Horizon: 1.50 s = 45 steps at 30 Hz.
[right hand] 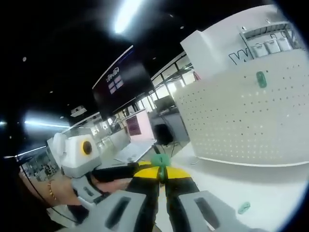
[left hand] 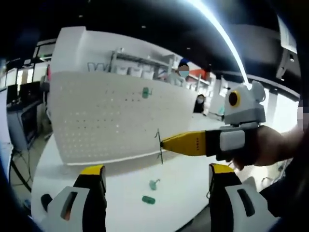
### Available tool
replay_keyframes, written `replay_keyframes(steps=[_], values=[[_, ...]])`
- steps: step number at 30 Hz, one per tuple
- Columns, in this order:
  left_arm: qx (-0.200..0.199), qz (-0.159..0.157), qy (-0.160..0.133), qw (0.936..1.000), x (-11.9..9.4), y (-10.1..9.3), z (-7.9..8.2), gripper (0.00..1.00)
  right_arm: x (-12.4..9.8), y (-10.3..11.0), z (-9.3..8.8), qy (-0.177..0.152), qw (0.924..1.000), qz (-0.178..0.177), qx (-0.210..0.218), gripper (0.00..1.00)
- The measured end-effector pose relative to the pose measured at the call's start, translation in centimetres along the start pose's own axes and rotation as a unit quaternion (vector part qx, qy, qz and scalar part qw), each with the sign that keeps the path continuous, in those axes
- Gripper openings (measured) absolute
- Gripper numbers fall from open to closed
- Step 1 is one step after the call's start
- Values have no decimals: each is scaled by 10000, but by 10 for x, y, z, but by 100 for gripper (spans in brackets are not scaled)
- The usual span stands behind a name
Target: Insert the hook assembly into the mounting plate slot until the hook locks in place.
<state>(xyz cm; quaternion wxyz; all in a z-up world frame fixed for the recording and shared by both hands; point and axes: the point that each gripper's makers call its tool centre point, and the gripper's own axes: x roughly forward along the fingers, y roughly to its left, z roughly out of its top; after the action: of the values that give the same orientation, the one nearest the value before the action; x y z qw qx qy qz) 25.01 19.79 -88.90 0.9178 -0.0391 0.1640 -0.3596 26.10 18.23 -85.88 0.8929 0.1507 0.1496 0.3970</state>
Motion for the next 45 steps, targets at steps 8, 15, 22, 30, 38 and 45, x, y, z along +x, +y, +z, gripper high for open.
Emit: replay_keyframes(steps=[8,15,22,30,38,45], values=[[-156,84,-37,9998,0,5,1,100,-6,-14,0,-39,9998,-178,-32,0],[-141,64,-46,9999,1,3,3,100,-10,-38,15,-363,9968,-710,-53,0],[-353,166,-68,9992,0,11,-1,100,-5,-58,45,-712,9918,-1026,-267,0],[-321,185,-57,9993,-4,9,3,100,0,-82,65,-913,9869,-1283,-361,0],[-375,262,-58,9989,-4,13,0,100,8,-98,82,-1032,9843,-1353,-464,0],[-436,301,-62,9986,-5,14,-2,100,9,-118,91,-1120,9813,-1489,-479,0]])
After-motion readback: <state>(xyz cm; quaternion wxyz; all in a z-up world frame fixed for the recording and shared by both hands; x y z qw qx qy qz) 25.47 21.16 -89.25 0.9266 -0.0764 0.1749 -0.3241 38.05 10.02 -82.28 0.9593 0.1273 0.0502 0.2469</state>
